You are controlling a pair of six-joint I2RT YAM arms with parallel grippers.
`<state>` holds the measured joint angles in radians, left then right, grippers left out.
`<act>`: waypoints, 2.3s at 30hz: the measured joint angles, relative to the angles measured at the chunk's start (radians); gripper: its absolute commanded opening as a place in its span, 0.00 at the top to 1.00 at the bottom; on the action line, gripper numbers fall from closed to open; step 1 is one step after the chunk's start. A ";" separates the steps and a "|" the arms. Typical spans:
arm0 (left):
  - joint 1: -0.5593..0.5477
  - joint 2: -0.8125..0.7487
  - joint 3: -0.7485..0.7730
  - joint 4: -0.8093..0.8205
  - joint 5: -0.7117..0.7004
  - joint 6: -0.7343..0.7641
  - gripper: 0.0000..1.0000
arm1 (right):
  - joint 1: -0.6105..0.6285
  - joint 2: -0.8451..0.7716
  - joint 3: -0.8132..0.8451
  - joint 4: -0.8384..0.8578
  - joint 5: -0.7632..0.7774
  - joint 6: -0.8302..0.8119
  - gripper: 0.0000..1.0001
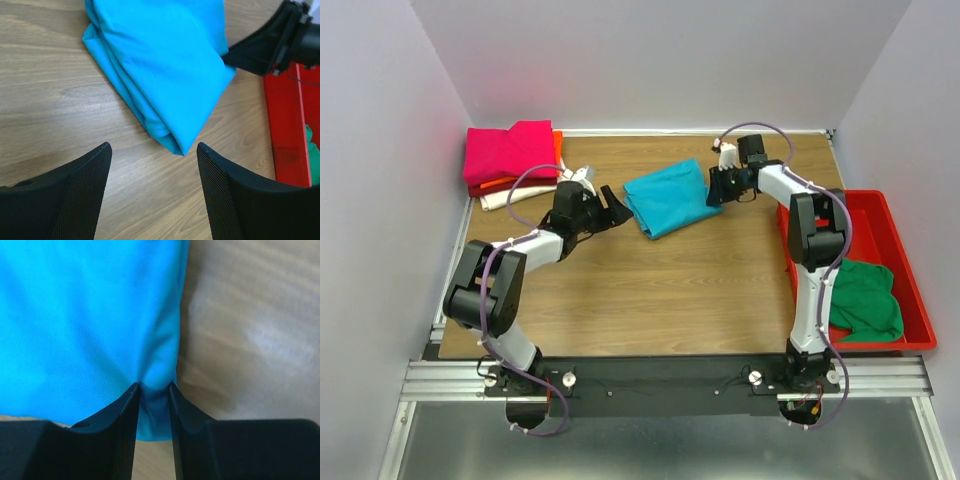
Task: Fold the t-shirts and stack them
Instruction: Neatly place the folded tshirt to the corner
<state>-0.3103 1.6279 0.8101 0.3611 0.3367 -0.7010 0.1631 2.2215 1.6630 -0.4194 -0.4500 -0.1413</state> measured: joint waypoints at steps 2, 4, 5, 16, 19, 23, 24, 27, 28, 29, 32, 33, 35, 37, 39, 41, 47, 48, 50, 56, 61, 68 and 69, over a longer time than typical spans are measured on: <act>-0.002 0.035 0.011 0.009 0.002 -0.022 0.23 | 0.000 -0.026 -0.033 -0.008 0.008 -0.011 0.64; -0.004 0.082 0.029 0.010 0.002 -0.036 0.23 | 0.000 -0.052 -0.068 -0.021 0.016 -0.020 0.64; -0.004 0.103 0.044 0.005 0.002 -0.043 0.22 | 0.000 -0.061 -0.080 -0.024 0.017 -0.025 0.64; -0.039 0.358 0.377 -0.151 -0.014 -0.056 0.19 | 0.000 -0.100 -0.135 -0.029 0.020 -0.035 0.63; -0.052 0.408 0.447 -0.246 -0.039 -0.068 0.18 | 0.000 -0.107 -0.145 -0.031 0.020 -0.035 0.63; -0.058 0.409 0.473 -0.309 -0.098 -0.085 0.19 | 0.000 -0.109 -0.148 -0.032 0.020 -0.035 0.63; -0.059 0.404 0.470 -0.315 -0.111 -0.090 0.20 | 0.000 -0.109 -0.148 -0.032 0.019 -0.035 0.63; -0.060 0.401 0.476 -0.333 -0.123 -0.103 0.23 | 0.000 -0.109 -0.148 -0.032 0.019 -0.034 0.63; -0.060 0.404 0.480 -0.340 -0.124 -0.108 0.25 | 0.000 -0.109 -0.148 -0.032 0.019 -0.034 0.63; -0.061 0.413 0.496 -0.353 -0.124 -0.113 0.26 | 0.000 -0.109 -0.148 -0.032 0.019 -0.033 0.63; -0.062 0.455 0.549 -0.356 -0.117 -0.132 0.30 | 0.000 -0.109 -0.148 -0.032 0.019 -0.032 0.63; -0.063 0.471 0.570 -0.355 -0.115 -0.136 0.30 | 0.000 -0.109 -0.149 -0.032 0.019 -0.032 0.63; -0.065 0.491 0.588 -0.346 -0.097 -0.146 0.30 | 0.000 -0.109 -0.150 -0.032 0.019 -0.032 0.63; -0.065 0.499 0.592 -0.333 -0.079 -0.153 0.33 | 0.000 -0.109 -0.150 -0.032 0.019 -0.032 0.63; -0.065 0.503 0.591 -0.323 -0.062 -0.156 0.39 | 0.000 -0.109 -0.150 -0.032 0.019 -0.032 0.63; -0.065 0.505 0.584 -0.313 -0.042 -0.157 0.43 | 0.000 -0.109 -0.150 -0.032 0.019 -0.032 0.63; -0.065 0.509 0.517 -0.211 0.061 -0.159 0.59 | 0.000 -0.110 -0.150 -0.032 0.018 -0.032 0.63; -0.065 0.512 0.512 -0.197 0.076 -0.159 0.64 | 0.000 -0.111 -0.152 -0.032 0.018 -0.032 0.63; -0.065 0.522 0.503 -0.151 0.115 -0.157 0.73 | 0.000 -0.115 -0.158 -0.031 0.018 -0.032 0.63; -0.064 0.547 0.471 -0.038 0.208 -0.154 1.00 | 0.000 -0.125 -0.174 -0.030 0.018 -0.032 0.61; -0.051 0.517 0.454 -0.065 0.222 -0.050 1.00 | 0.000 -0.146 -0.198 -0.034 0.013 -0.040 0.40; -0.031 0.378 0.525 -0.329 0.080 0.253 1.00 | 0.000 -0.216 -0.215 -0.061 0.013 -0.075 0.18; -0.031 0.364 0.529 -0.348 0.060 0.278 1.00 | 0.000 -0.235 -0.217 -0.063 0.015 -0.084 0.16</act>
<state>-0.3412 1.9915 1.3396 0.0132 0.3965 -0.4232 0.1635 1.9869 1.4456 -0.4824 -0.4347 -0.2256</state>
